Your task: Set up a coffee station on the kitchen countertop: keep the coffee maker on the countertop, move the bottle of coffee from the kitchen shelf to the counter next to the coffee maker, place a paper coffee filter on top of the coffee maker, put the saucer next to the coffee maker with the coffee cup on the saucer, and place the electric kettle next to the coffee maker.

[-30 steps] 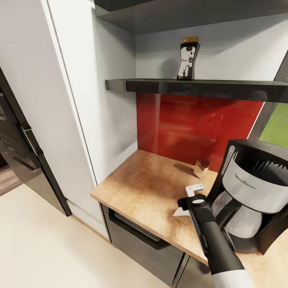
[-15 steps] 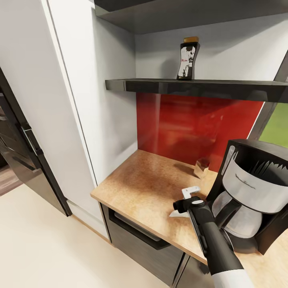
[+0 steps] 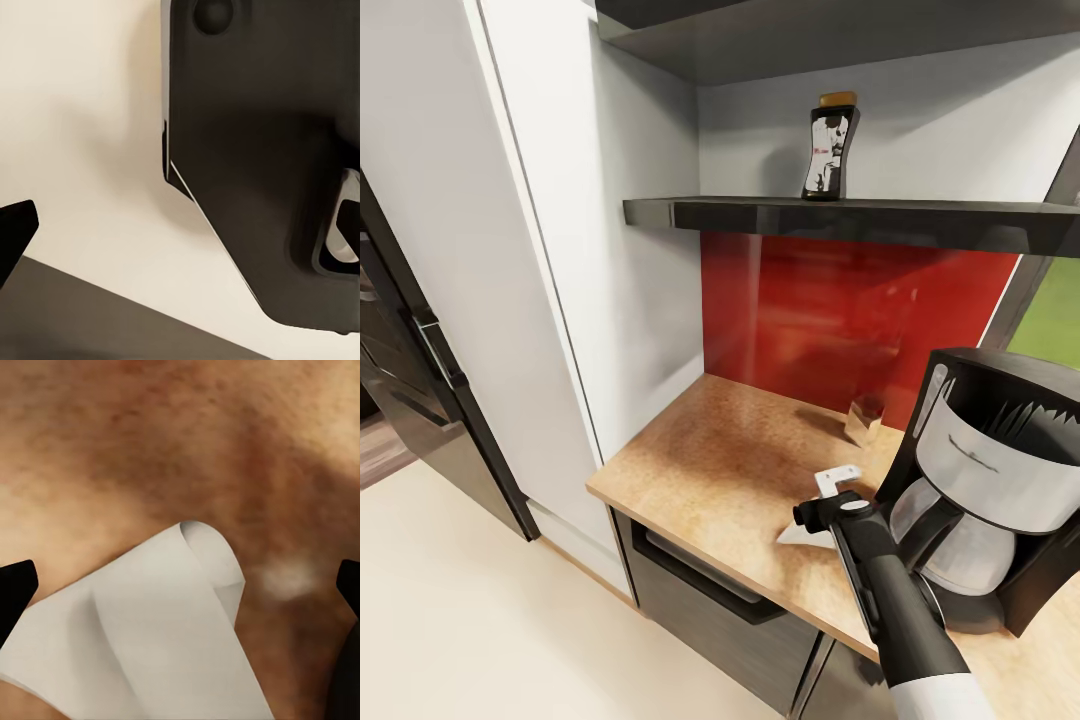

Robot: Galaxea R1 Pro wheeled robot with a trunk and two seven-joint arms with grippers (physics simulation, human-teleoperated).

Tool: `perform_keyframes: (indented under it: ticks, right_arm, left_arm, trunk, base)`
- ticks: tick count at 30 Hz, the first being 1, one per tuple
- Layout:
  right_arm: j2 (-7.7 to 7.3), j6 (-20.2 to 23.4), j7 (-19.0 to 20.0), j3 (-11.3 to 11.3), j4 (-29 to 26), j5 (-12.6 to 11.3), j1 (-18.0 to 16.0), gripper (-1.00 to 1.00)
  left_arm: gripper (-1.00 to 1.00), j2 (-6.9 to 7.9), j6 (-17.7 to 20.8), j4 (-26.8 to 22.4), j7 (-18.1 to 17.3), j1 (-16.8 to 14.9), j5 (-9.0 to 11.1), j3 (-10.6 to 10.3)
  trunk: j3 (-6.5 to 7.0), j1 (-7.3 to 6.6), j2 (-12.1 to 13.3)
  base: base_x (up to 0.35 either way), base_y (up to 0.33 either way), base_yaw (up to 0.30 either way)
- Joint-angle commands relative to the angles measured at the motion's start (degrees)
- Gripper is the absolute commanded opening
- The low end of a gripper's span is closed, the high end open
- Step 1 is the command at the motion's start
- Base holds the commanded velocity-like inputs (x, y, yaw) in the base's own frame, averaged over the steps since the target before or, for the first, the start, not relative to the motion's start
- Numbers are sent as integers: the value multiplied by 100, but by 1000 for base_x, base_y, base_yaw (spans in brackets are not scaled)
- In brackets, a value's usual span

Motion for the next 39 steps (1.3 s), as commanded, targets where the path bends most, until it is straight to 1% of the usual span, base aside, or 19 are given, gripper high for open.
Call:
perform_keyframes:
  ticks: [1, 12, 16, 23, 31, 39]
  right_arm:
    - [2, 26, 52, 4, -4, 63, -5, 100]
    - [2, 26, 58, 26, 9, 64, -5, 100]
    - [2, 26, 60, 26, 125, 64, -5, 100]
    - [2, 26, 61, 33, 164, 64, -5, 100]
    - [2, 26, 62, 35, 174, 64, -5, 100]
    - [2, 26, 69, 39, 327, 56, -5, 100]
  left_arm:
    - [100, 0, -9, -8, 2, 2, 17, -4]
    - [100, 3, -9, -8, 2, 2, 13, -4]
    - [100, -1, -11, -13, 2, 2, 19, -4]
    - [100, -3, -10, -17, 2, 2, 37, 4]
    - [100, -3, -9, -17, 2, 2, 45, 21]
    - [100, -3, -9, -17, 2, 2, 47, 26]
  trunk:
    - [-11, 3, -11]
    - [-11, 3, -11]
    - [-11, 3, -11]
    - [-11, 3, -11]
    - [-11, 3, -11]
    - [-11, 3, -11]
  base:
    - [0, 0, 0]
    - [0, 0, 0]
    - [-8, 0, 0]
    - [-126, 0, 0]
    - [-12, 0, 0]
    - [0, 0, 0]
